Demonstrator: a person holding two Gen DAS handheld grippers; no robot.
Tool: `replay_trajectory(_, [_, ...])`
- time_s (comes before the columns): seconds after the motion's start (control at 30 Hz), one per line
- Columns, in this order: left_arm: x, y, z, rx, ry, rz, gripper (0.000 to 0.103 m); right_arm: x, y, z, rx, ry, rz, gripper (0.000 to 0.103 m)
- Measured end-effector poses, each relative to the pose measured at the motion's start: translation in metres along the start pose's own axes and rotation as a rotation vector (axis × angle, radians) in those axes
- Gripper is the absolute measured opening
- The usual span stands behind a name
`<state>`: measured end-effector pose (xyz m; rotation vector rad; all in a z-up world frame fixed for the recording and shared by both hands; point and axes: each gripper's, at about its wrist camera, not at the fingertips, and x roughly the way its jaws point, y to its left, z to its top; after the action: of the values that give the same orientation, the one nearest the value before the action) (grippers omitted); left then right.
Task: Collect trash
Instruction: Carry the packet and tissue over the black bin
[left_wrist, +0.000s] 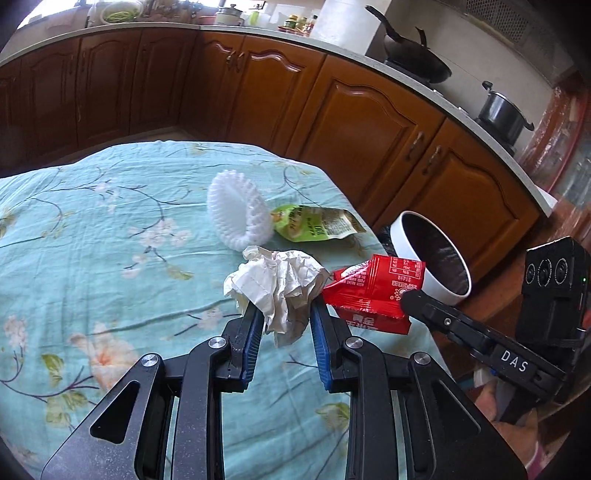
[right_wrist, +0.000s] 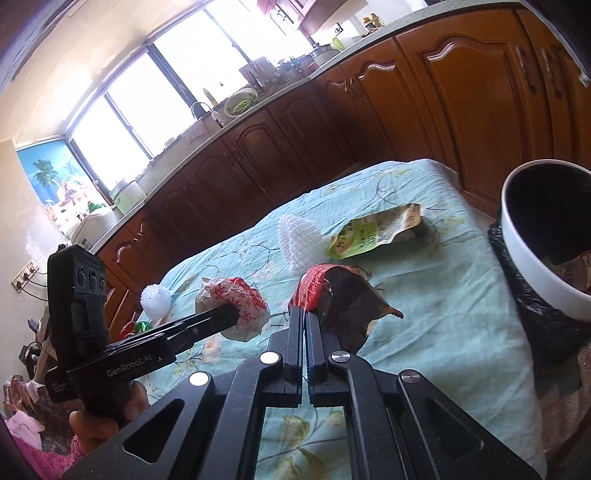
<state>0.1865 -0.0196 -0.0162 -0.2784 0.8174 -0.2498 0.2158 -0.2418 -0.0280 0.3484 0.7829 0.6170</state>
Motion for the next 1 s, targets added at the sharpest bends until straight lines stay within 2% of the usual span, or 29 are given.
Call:
replay_trajectory(0.57, [0.035, -0.092, -0.003, 0.157, 0.066, -0.078, 0.024, -0.082, -0.076, -0.004, 0.096, -0.116, -0.150, 0.001])
replay_trajectory(1.0, [0.059, -0.151, 0.004, 0.258, 0.088, -0.132, 0.024, -0.112, -0.111, 0.003, 0.140, -0.179, -0.198, 0.001])
